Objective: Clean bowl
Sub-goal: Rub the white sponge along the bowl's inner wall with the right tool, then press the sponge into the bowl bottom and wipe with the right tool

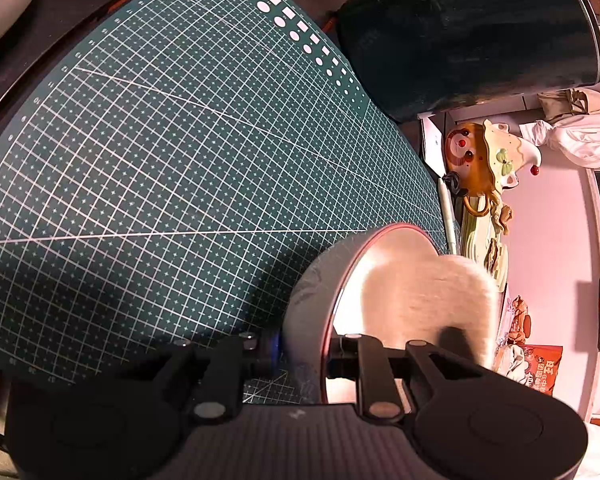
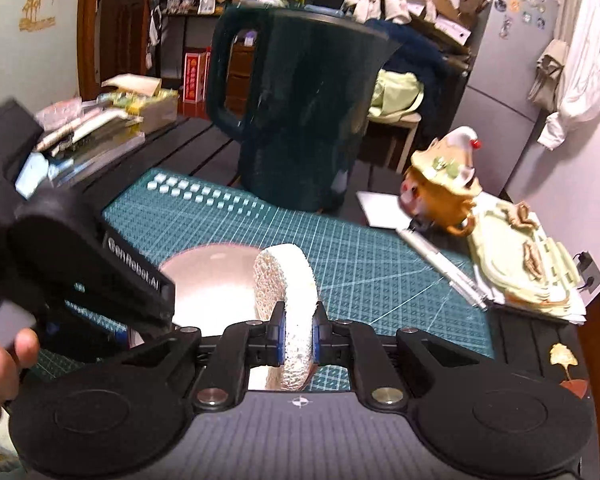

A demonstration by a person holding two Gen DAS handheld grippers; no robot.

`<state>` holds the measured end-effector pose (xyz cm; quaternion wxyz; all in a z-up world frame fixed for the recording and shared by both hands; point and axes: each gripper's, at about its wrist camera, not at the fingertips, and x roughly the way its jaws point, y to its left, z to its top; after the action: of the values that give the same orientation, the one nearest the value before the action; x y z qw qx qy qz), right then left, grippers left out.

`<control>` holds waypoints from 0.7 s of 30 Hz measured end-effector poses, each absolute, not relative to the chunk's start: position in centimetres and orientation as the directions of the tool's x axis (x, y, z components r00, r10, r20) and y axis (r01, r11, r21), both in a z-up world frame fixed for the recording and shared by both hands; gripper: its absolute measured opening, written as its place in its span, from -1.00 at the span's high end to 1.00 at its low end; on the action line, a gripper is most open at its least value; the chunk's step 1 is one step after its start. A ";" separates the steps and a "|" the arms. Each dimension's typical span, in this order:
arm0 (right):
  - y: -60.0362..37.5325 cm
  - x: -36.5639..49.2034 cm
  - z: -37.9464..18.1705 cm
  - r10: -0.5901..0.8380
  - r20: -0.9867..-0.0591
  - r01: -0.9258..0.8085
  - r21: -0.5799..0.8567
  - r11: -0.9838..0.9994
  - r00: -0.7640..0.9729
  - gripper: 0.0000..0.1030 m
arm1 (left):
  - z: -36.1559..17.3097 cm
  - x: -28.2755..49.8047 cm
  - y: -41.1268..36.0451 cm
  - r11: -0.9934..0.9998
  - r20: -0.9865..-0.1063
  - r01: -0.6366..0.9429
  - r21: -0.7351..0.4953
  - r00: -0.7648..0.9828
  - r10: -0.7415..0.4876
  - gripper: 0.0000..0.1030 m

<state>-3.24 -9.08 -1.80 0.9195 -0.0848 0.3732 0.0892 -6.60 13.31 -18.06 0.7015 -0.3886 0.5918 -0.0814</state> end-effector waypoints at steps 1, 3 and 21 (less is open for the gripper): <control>-9.6 -3.3 -1.2 0.113 -0.692 -0.217 -0.064 0.974 0.713 0.80 | -17.8 -6.4 13.5 0.685 -0.768 -0.346 -0.641 0.286 -0.574 0.63; -10.4 -3.3 -0.2 0.132 -0.677 -0.204 -0.028 0.979 0.724 0.80 | -17.8 -6.3 13.8 0.687 -0.769 -0.346 -0.639 0.286 -0.572 0.63; -8.3 -2.6 -4.6 0.202 -0.744 -0.252 0.046 0.967 0.637 0.78 | -18.1 -6.7 12.2 0.691 -0.772 -0.343 -0.636 0.284 -0.569 0.63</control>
<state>-2.57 -8.26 -4.62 0.9042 -0.0312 0.4071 0.1255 -6.75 12.18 -18.11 0.7027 -0.3848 0.5930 -0.0804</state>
